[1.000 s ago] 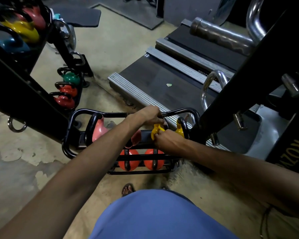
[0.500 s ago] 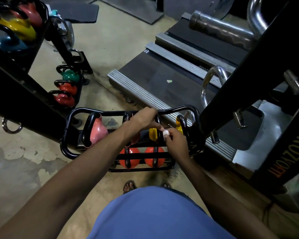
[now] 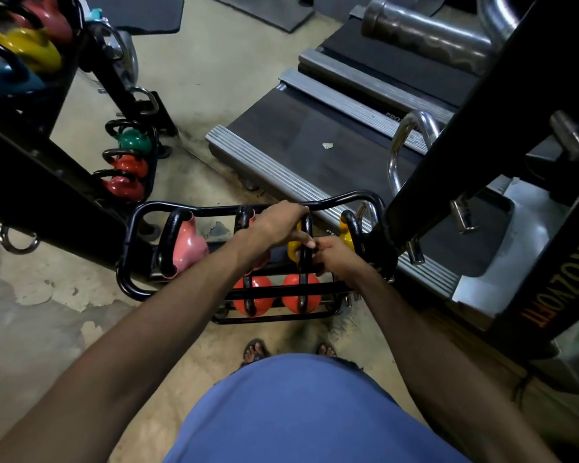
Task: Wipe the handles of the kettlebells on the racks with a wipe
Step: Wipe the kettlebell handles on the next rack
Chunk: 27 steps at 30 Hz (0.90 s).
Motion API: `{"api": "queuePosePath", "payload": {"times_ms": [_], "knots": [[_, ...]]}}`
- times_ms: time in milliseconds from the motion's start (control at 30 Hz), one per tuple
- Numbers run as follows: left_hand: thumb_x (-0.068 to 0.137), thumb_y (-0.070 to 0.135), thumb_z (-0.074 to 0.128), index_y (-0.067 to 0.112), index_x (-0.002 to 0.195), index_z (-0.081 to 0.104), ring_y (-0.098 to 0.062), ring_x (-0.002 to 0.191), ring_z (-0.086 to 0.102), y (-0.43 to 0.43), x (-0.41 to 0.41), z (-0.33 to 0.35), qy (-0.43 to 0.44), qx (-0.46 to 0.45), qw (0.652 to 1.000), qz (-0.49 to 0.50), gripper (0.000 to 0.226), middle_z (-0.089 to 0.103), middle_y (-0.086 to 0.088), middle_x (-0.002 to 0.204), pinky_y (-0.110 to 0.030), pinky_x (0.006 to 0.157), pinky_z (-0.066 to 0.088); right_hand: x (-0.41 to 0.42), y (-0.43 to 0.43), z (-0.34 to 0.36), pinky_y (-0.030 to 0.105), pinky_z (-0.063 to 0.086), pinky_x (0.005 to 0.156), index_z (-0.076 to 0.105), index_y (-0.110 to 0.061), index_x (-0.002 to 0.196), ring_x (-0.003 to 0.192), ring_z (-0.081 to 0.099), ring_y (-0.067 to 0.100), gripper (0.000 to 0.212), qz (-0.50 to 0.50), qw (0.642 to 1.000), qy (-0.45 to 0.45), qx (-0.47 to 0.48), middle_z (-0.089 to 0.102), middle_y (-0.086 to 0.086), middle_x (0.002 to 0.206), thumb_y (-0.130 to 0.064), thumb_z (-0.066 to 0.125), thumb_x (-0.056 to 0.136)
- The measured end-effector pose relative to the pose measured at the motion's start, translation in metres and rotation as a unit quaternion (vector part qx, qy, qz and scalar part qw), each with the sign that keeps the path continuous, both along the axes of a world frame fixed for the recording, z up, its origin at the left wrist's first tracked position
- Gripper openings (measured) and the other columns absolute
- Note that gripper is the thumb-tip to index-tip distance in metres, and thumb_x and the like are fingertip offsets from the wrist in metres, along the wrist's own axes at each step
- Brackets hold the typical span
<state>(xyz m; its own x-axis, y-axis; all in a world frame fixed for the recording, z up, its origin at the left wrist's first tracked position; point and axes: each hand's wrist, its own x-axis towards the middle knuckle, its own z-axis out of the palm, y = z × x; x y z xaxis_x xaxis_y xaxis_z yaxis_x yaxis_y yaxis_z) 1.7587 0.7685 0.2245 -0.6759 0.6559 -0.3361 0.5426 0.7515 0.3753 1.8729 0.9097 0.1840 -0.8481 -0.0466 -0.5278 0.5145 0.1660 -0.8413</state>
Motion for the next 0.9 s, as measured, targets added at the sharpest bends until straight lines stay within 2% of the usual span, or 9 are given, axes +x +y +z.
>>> {"api": "queuePosePath", "payload": {"times_ms": [100, 200, 333, 467, 567, 633, 733, 833, 900], "knots": [[0.063, 0.062, 0.083, 0.012, 0.127, 0.061, -0.032, 0.109, 0.064, -0.002, 0.001, -0.001, 0.006, 0.005, 1.0, -0.007, 0.084, 0.068, -0.014, 0.12, -0.044, 0.087, 0.055, 0.002, 0.002, -0.001, 0.024, 0.047, 0.055, 0.067, -0.003, 0.1, 0.065, 0.057, 0.015, 0.027, -0.054, 0.996, -0.035, -0.06, 0.06, 0.007, 0.074, 0.011, 0.045, 0.094], [0.066, 0.062, 0.082, 0.012, 0.13, 0.059, -0.033, 0.114, 0.062, -0.003, 0.002, -0.001, 0.008, 0.008, 1.0, -0.008, 0.084, 0.067, -0.014, 0.125, -0.044, 0.089, 0.054, 0.007, 0.0, -0.004, 0.026, 0.054, 0.056, 0.068, 0.002, 0.11, 0.061, 0.057, 0.013, 0.029, -0.154, 0.983, -0.051, -0.092, 0.059, 0.006, 0.072, 0.011, 0.046, 0.094], [0.065, 0.066, 0.079, 0.011, 0.13, 0.056, -0.033, 0.121, 0.059, -0.006, 0.005, -0.002, 0.014, 0.005, 1.0, -0.013, 0.088, 0.064, -0.013, 0.131, -0.047, 0.093, 0.053, -0.014, -0.013, 0.002, 0.021, 0.049, 0.042, 0.066, 0.004, 0.112, 0.046, 0.053, 0.01, 0.02, -0.294, 0.946, -0.069, -0.117, 0.06, 0.012, 0.073, 0.005, 0.054, 0.097], [0.068, 0.064, 0.079, 0.014, 0.136, 0.053, -0.032, 0.125, 0.057, -0.006, 0.006, 0.001, 0.016, -0.004, 1.0, -0.01, 0.088, 0.062, -0.011, 0.135, -0.049, 0.096, 0.051, -0.051, -0.028, 0.011, 0.021, 0.046, 0.037, 0.065, 0.004, 0.087, 0.046, 0.062, 0.016, 0.02, -0.432, 0.879, -0.096, -0.177, 0.065, 0.013, 0.074, 0.012, 0.049, 0.095], [0.07, 0.062, 0.079, 0.019, 0.14, 0.051, -0.031, 0.126, 0.056, -0.006, 0.007, 0.003, 0.017, -0.005, 1.0, -0.005, 0.088, 0.061, -0.009, 0.137, -0.048, 0.097, 0.051, -0.057, -0.037, 0.012, 0.03, 0.053, 0.048, 0.064, 0.0, 0.081, 0.06, 0.066, 0.024, 0.016, -0.492, 0.853, -0.087, -0.154, 0.068, 0.014, 0.074, 0.008, 0.056, 0.093], [0.071, 0.062, 0.078, 0.02, 0.144, 0.048, -0.03, 0.128, 0.055, -0.007, 0.008, 0.002, 0.023, -0.014, 1.0, -0.002, 0.089, 0.059, -0.008, 0.139, -0.048, 0.097, 0.051, -0.045, -0.042, 0.011, 0.03, 0.055, 0.055, 0.067, -0.008, 0.082, 0.069, 0.068, 0.024, 0.013, -0.474, 0.878, -0.038, -0.045, 0.071, 0.01, 0.081, -0.002, 0.064, 0.094], [0.076, 0.057, 0.077, 0.021, 0.147, 0.045, -0.03, 0.131, 0.053, -0.009, 0.011, 0.003, 0.03, -0.013, 0.999, 0.006, 0.085, 0.057, -0.008, 0.142, -0.049, 0.098, 0.05, -0.017, -0.045, 0.01, 0.017, 0.051, 0.053, 0.07, -0.01, 0.091, 0.072, 0.066, 0.01, 0.006, -0.381, 0.911, 0.11, 0.112, 0.069, 0.001, 0.086, -0.007, 0.065, 0.093], [0.08, 0.055, 0.074, 0.021, 0.147, 0.045, -0.03, 0.13, 0.053, -0.01, 0.011, -0.001, 0.042, -0.013, 0.999, -0.003, 0.082, 0.057, -0.006, 0.143, -0.05, 0.098, 0.05, 0.002, -0.04, 0.006, 0.027, 0.054, 0.072, 0.069, -0.02, 0.088, 0.082, 0.064, 0.008, 0.014, -0.259, 0.911, 0.223, 0.232, 0.065, -0.005, 0.09, -0.008, 0.063, 0.087], [0.079, 0.058, 0.074, 0.022, 0.15, 0.042, -0.028, 0.132, 0.052, -0.011, 0.011, -0.002, 0.044, -0.019, 0.999, -0.005, 0.085, 0.055, -0.005, 0.145, -0.05, 0.098, 0.05, 0.012, -0.036, 0.003, 0.031, 0.053, 0.075, 0.068, -0.023, 0.088, 0.085, 0.063, 0.012, 0.015, -0.225, 0.913, 0.232, 0.248, 0.065, -0.004, 0.09, -0.009, 0.064, 0.086]]}}
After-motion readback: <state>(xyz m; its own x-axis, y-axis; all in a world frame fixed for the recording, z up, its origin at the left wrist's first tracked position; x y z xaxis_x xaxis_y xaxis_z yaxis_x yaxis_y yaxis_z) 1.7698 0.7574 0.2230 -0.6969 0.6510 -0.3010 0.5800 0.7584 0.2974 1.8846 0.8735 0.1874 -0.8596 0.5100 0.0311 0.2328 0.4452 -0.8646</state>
